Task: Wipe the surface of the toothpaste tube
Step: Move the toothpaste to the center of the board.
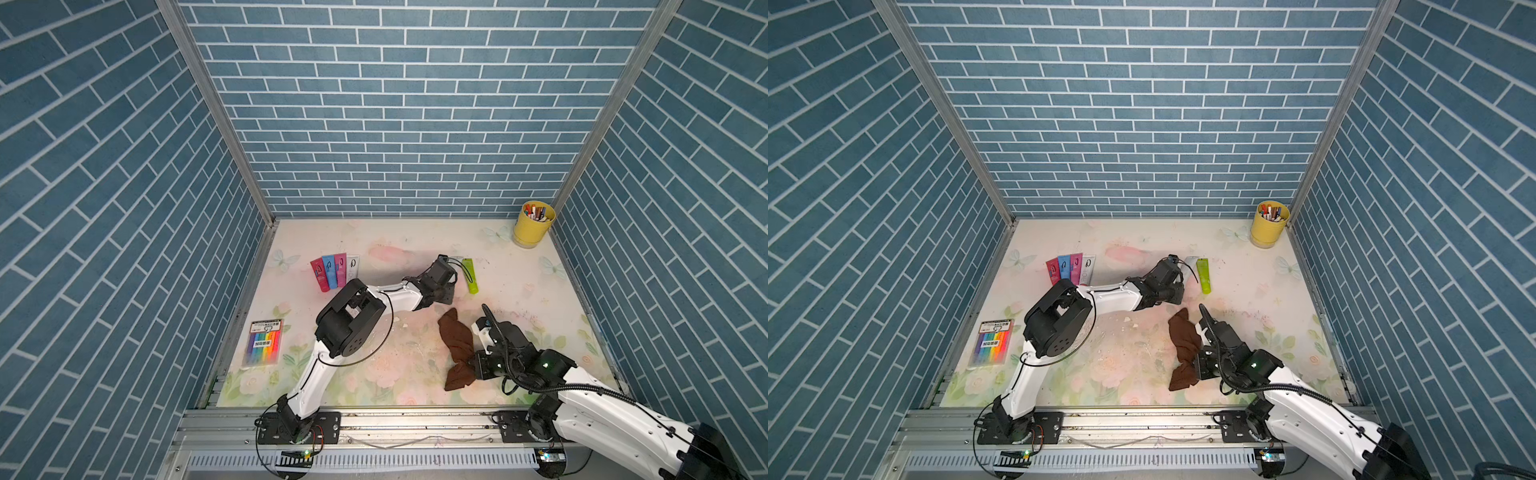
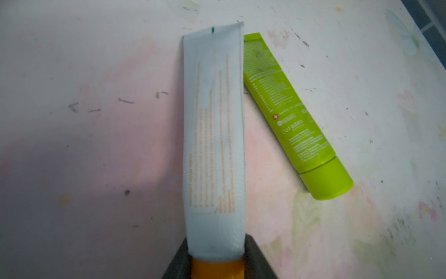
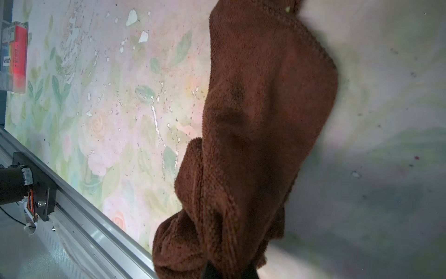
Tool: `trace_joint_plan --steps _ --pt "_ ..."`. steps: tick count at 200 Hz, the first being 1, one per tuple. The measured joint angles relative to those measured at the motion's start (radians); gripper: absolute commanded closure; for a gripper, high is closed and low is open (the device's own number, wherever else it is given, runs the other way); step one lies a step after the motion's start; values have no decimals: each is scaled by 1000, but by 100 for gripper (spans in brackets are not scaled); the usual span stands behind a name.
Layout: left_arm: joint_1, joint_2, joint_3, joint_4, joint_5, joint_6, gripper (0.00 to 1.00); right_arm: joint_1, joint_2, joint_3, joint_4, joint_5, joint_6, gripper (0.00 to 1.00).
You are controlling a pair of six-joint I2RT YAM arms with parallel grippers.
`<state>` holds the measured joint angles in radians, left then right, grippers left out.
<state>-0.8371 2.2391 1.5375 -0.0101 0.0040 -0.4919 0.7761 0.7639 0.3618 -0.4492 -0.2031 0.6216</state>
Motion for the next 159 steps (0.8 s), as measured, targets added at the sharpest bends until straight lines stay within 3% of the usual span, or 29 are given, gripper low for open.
trace_joint_plan --steps 24,100,159 --pt "0 5 20 -1 38 0 36 0 -18 -1 0 0 0 100" --pt "1 5 16 68 173 -29 35 0 -51 -10 -1 -2 0 100" --pt "25 5 24 105 201 -35 33 0 -63 -12 -4 -3 0 100"
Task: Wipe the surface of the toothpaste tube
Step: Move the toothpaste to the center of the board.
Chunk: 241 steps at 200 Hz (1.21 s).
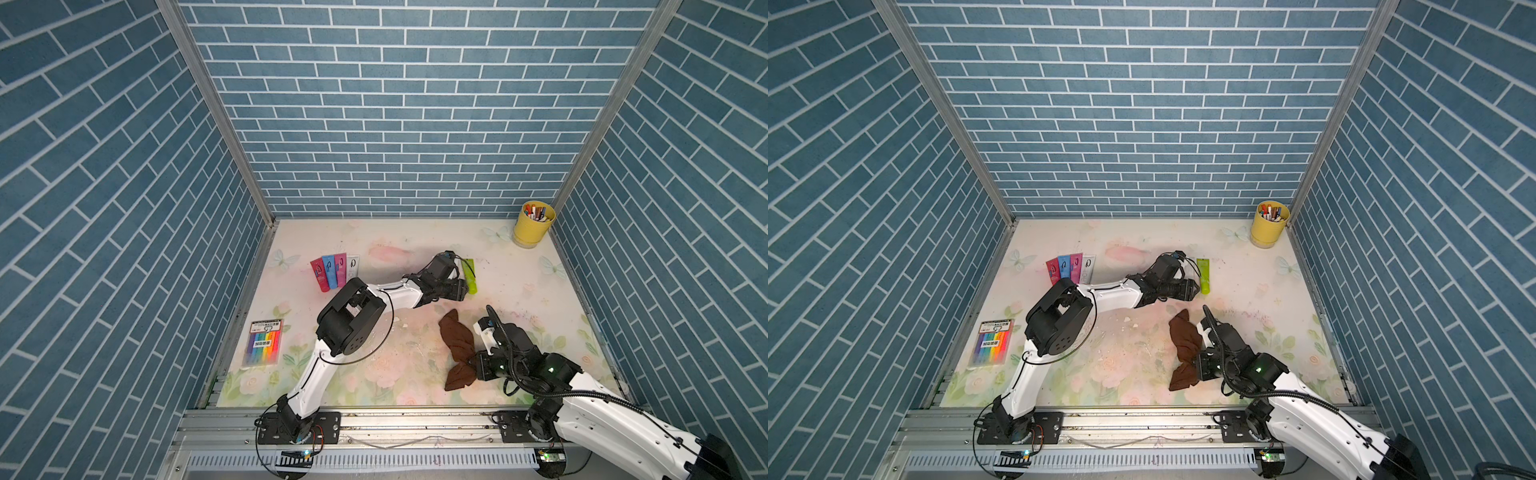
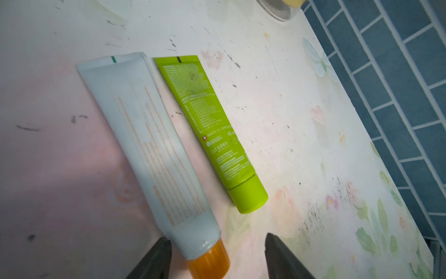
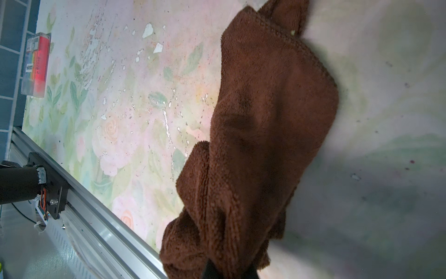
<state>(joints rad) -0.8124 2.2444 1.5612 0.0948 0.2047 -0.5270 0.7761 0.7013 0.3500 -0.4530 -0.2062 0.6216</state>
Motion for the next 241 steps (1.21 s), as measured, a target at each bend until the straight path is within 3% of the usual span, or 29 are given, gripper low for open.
trace_joint_plan --steps 61,241 --pt "55 29 57 47 53 -16 30 0 -6 0 -1 0 0 100" --pt "53 155 158 58 141 -18 29 0 -19 -3 -5 0 0 100"
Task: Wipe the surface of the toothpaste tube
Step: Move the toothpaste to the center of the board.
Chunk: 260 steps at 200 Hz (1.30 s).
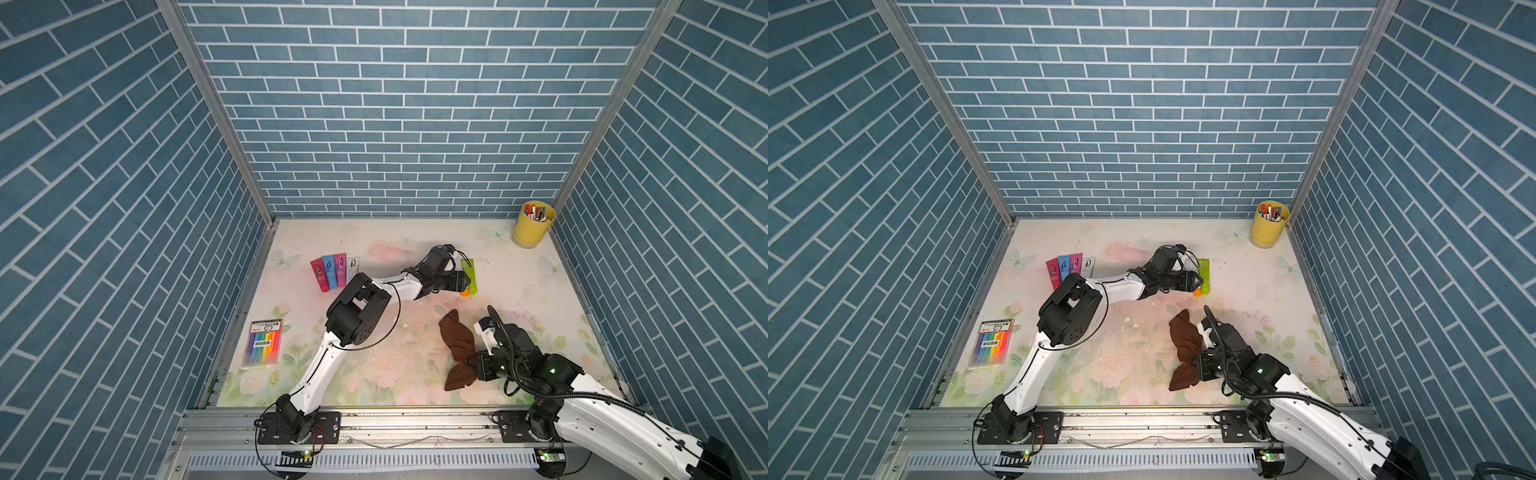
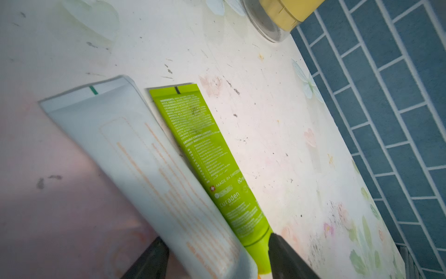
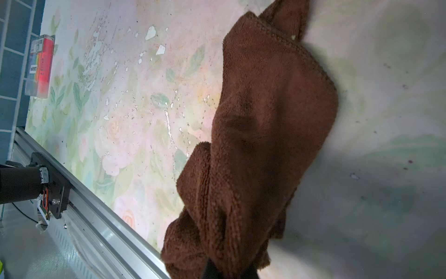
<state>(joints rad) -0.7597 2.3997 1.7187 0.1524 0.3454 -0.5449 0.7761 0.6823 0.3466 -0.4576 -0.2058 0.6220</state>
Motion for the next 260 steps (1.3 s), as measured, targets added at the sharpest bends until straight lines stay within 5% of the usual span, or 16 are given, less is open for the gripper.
trace_joint_plan --steps 54,87,145,188,224,260 --pt "0 5 26 -27 -25 16 29 0 -5 0 0 1 0 100" --pt "0 -69 -82 -28 -79 37 29 0 21 0 -3 10 0 100" --pt "23 -528 -428 -71 -328 113 29 0 148 47 -1 38 -23 100" --pt "134 -803 -594 -159 -564 195 37 -7 188 82 37 56 -64 100" --pt "286 -803 -682 -227 -639 222 39 -9 185 82 43 56 -79 100" --pt "324 -684 -657 -280 -683 243 39 -9 156 80 49 56 -80 100"
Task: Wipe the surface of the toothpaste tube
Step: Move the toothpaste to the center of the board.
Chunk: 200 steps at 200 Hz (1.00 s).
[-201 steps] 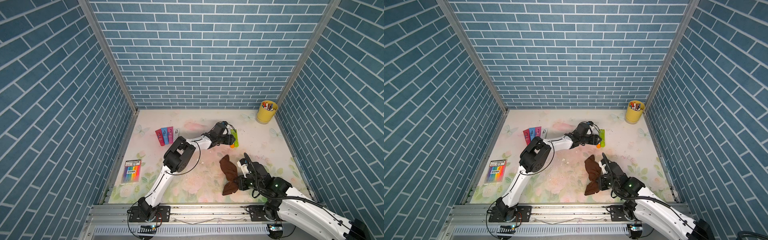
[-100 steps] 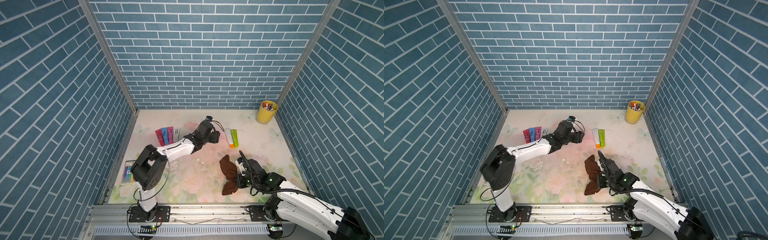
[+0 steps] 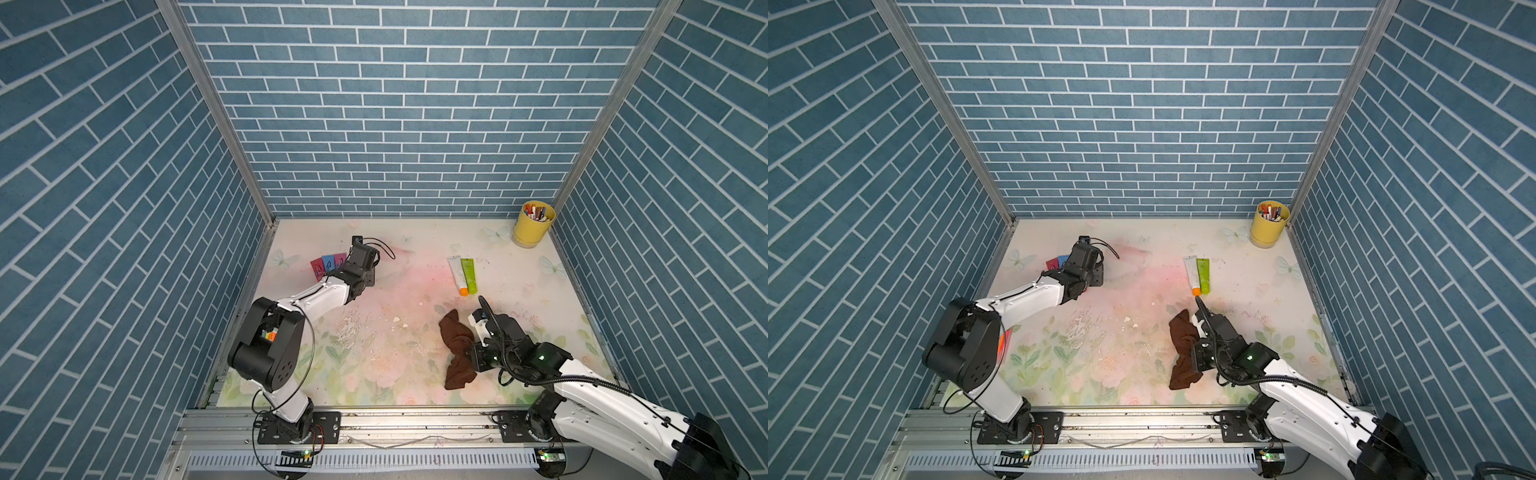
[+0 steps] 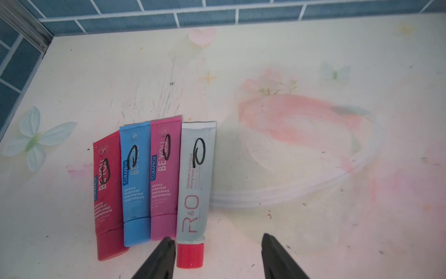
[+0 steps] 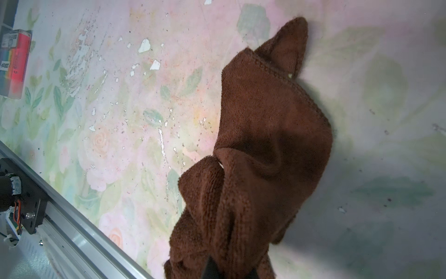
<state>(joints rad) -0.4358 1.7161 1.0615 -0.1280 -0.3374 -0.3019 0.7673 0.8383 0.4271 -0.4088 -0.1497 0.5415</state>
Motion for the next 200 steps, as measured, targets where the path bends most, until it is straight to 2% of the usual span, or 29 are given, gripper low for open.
trace_joint_plan --steps 25,72,154,200 --pt "33 74 21 -23 0 11 39 0 -19 -6 2 -1 0 100" --pt "85 116 49 -42 12 23 42 -1 -35 -12 4 -3 0 100" --pt "105 148 60 -26 115 28 51 -1 -34 -12 5 -3 0 100" --pt "105 148 47 -21 145 26 52 -1 -31 -12 5 -3 0 100"
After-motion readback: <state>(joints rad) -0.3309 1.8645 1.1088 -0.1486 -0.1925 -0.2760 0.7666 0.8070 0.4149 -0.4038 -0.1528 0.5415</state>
